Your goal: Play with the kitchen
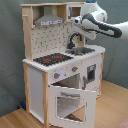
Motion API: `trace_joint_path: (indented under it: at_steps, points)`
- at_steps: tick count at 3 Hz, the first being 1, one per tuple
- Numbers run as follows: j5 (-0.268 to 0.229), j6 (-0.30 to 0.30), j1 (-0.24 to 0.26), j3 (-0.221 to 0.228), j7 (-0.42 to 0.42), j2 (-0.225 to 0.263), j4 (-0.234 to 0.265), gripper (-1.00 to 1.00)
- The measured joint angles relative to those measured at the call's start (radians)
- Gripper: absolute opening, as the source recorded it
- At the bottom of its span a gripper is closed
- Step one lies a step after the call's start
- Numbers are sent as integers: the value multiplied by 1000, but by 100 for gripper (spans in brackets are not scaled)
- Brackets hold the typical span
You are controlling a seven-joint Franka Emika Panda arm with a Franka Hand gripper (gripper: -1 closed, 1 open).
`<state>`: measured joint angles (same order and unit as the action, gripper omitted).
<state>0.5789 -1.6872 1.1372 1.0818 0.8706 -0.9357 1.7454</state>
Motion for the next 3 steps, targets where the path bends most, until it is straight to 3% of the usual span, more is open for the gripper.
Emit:
trace_joint_path:
  at_steps: [3]
  points:
    - [-49, 88, -154, -54, -14, -267, -17, 100]
